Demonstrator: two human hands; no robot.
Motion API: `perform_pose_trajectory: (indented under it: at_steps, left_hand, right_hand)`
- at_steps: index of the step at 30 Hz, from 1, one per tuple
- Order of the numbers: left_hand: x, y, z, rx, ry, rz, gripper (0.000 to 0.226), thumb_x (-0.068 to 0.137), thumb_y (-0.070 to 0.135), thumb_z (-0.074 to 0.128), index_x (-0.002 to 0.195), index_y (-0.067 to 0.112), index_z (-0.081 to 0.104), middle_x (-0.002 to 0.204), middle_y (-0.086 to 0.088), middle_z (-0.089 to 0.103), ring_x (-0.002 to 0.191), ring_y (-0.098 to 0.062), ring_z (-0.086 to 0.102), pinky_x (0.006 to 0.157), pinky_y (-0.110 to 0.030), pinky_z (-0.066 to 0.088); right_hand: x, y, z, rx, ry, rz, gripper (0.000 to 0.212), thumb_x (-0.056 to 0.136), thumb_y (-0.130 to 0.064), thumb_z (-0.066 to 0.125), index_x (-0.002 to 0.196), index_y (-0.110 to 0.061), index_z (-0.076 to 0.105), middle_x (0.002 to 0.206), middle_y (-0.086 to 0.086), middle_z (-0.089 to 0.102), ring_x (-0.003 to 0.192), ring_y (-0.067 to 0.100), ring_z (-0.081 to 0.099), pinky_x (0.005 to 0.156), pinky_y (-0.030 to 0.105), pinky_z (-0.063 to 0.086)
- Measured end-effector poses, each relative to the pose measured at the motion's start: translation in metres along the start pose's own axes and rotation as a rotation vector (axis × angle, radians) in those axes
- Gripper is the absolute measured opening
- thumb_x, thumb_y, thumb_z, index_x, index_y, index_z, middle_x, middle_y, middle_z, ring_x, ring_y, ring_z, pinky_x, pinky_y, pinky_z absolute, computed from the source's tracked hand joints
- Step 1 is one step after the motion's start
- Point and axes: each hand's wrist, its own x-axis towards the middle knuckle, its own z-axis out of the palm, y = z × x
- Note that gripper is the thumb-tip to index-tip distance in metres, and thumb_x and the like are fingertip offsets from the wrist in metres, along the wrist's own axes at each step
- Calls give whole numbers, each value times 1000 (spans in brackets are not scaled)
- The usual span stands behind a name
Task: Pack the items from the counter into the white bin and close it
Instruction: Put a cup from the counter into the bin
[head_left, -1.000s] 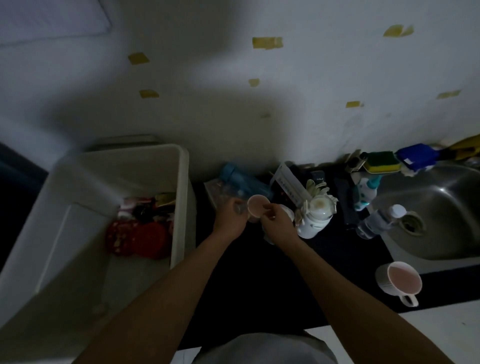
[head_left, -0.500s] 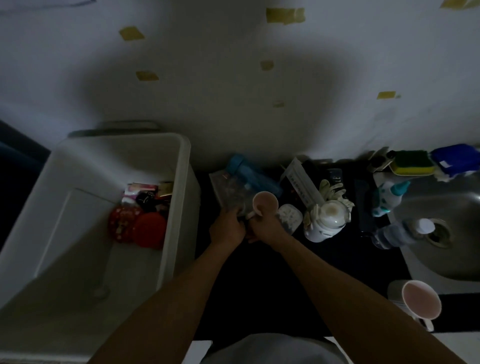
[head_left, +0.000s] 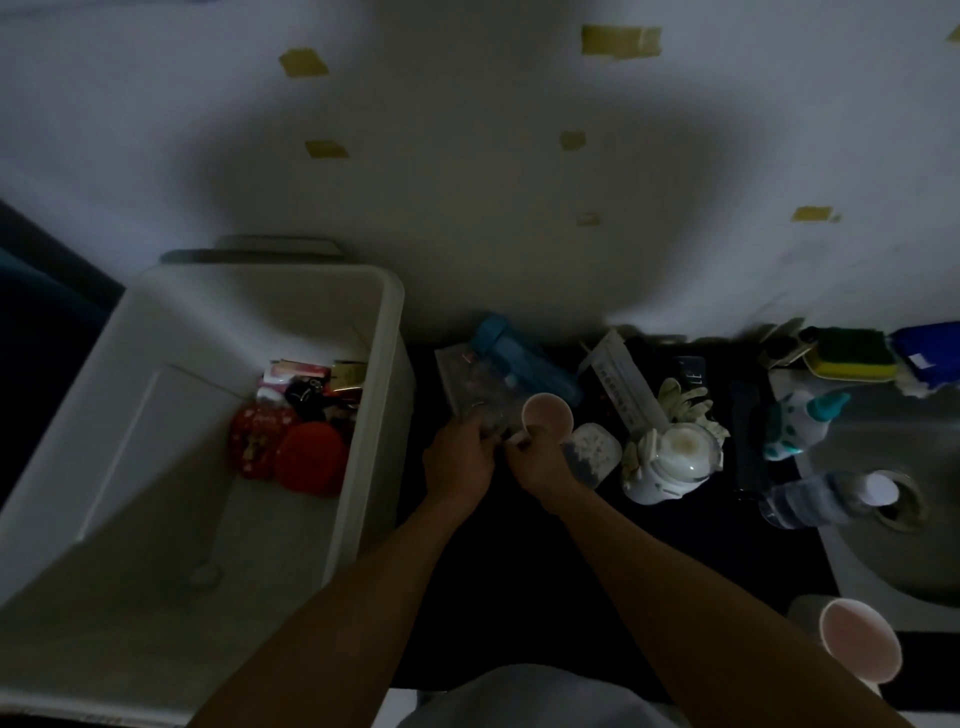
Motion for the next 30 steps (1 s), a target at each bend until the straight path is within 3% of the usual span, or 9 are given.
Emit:
perform_pose_trajectory:
  at_steps: [3,7,11,13,16,21,23,26,30]
  left_hand:
    - [-3,1,-9,-21,39,11,9,89,37,59,94,30,58,91,3,60,84,-19,61,63,-28,41]
    - [-10,8,-28,-42,84,26,15,87,44,61,83,34,49,76,14,45,76,-14,56,58,-29,41]
    - [-15,7,-50,29,135,108,22,87,50,57,93,30,52,88,4,54,79,-18,57,58,-31,41]
    - [-18,8,-66,60,179,208,25,87,51,56,100,30,52,95,1,56,83,-19,57,61,-32,46]
    - [-22,16,-97,28,226,319,31,85,54,55,101,28,54,96,2,57,84,-19,58,67,-36,52]
    - [-31,28,-149,-92,323,437,36,80,62,59,77,27,48,76,5,54,68,-15,55,55,-30,45]
    - [-34,25,-167,-176,368,438,41,78,62,63,70,28,44,69,8,51,60,-12,51,49,-24,37]
    - [-39,9,-195,-216,430,417,45,77,68,60,69,27,44,58,11,47,48,0,41,45,-11,26]
    - [-45,-20,-225,-165,470,375,45,75,69,61,69,26,47,56,13,47,48,5,38,46,-9,20]
  right_hand:
    - [-6,-2,-1,33,60,34,13,97,-14,48,98,-1,52,89,16,60,73,19,55,61,24,44]
    - [-12,-3,2,159,120,65,33,99,-15,48,113,14,52,103,35,61,78,34,60,57,28,41]
    - [-23,-7,1,81,207,-33,34,95,-33,55,116,-7,54,88,9,68,78,21,66,68,34,55]
    - [-32,-10,0,135,264,-88,35,93,-38,56,119,-15,51,89,7,68,81,22,68,76,45,58]
    - [-45,-21,-4,150,362,-161,38,88,-44,59,118,-20,53,82,-4,67,73,13,68,71,45,61]
    - [-70,-47,-10,75,527,-345,26,80,-55,62,84,-32,50,70,-16,60,60,-1,59,55,28,48]
    - [-81,-58,-11,69,604,-406,28,78,-60,63,83,-37,48,71,-17,60,63,-3,58,58,21,42]
    - [-99,-81,-10,49,706,-496,33,78,-65,63,92,-39,48,76,-14,62,72,-6,60,65,20,46]
    - [-124,-116,0,36,749,-662,30,79,-61,66,91,-38,50,79,-18,63,74,-5,61,63,15,46]
